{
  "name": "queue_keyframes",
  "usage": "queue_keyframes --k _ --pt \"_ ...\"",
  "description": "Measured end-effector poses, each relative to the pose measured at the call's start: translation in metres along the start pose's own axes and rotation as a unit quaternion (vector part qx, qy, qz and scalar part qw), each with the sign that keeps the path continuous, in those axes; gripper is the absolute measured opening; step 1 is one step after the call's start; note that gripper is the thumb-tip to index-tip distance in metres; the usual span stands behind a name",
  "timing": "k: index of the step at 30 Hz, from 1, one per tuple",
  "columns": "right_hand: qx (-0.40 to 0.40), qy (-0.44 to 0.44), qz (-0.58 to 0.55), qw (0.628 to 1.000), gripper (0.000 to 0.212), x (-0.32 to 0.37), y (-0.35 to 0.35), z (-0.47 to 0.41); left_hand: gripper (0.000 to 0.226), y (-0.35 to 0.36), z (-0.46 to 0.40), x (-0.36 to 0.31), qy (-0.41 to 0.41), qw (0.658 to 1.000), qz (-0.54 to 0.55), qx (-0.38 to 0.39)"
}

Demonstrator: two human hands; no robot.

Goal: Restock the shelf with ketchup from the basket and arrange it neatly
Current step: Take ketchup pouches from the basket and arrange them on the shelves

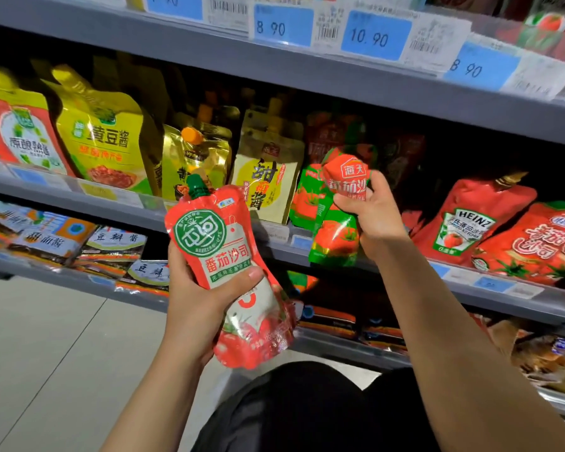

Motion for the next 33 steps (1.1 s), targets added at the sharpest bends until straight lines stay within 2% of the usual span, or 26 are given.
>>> queue_keyframes --k 4,7,9,11,14,16,19,22,24,28,31,33 --pt "-0.021 0.031 0.029 0.999 0.031 -0.006 -0.004 -0.009 0.094 0.002 -0.003 0.002 -0.002 1.0 -0.005 0.004" --pt "-0.024 0.005 0.055 0.998 0.036 -0.005 -0.002 -0.008 0.086 0.005 -0.002 0.001 -0.002 1.0 0.006 0.001" --pt "-0.034 -0.024 0.12 0.992 0.043 -0.005 0.0 -0.004 0.083 0.007 -0.001 0.0 0.0 1.0 0.006 0.001" --pt "-0.057 -0.061 0.207 0.975 0.053 -0.005 0.0 0.002 0.086 0.009 0.0 -0.001 0.0 1.0 0.003 0.002" --pt "-0.103 -0.101 0.301 0.943 0.05 0.002 -0.003 0.019 0.091 0.012 0.002 -0.003 0.004 1.0 -0.004 0.001" --pt "-0.127 -0.105 0.328 0.93 0.051 0.006 -0.005 0.029 0.085 0.013 0.004 -0.005 0.006 1.0 0.003 -0.002" --pt "-0.15 -0.121 0.306 0.932 0.049 0.019 -0.007 0.04 0.079 0.014 0.008 -0.007 0.005 1.0 0.006 -0.003" --pt "-0.15 -0.158 0.153 0.964 0.044 0.034 -0.009 0.039 0.08 0.013 0.01 -0.007 0.006 1.0 0.005 -0.002" --pt "-0.15 -0.165 0.08 0.971 0.044 0.038 -0.009 0.028 0.08 0.012 0.009 -0.006 0.006 1.0 0.001 -0.004" --pt "-0.149 -0.077 0.141 0.976 0.049 0.022 -0.003 -0.006 0.085 0.009 0.006 -0.005 0.007 1.0 -0.001 -0.004" --pt "-0.116 -0.046 0.22 0.967 0.053 0.007 0.002 -0.009 0.084 0.007 0.003 -0.003 0.011 1.0 -0.008 -0.005" --pt "-0.066 -0.023 0.198 0.978 0.06 -0.01 -0.001 -0.006 0.085 0.007 0.001 -0.001 0.014 1.0 -0.014 -0.003"
Point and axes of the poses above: each hand's wrist, its own z-axis away from the middle knuckle, its own y-axis out of the palm, x = y × z, the point moved 9 cm from there along -z, towards the middle knuckle, and after that the axes turned 2 degrees about y, right-handed, at the moved point
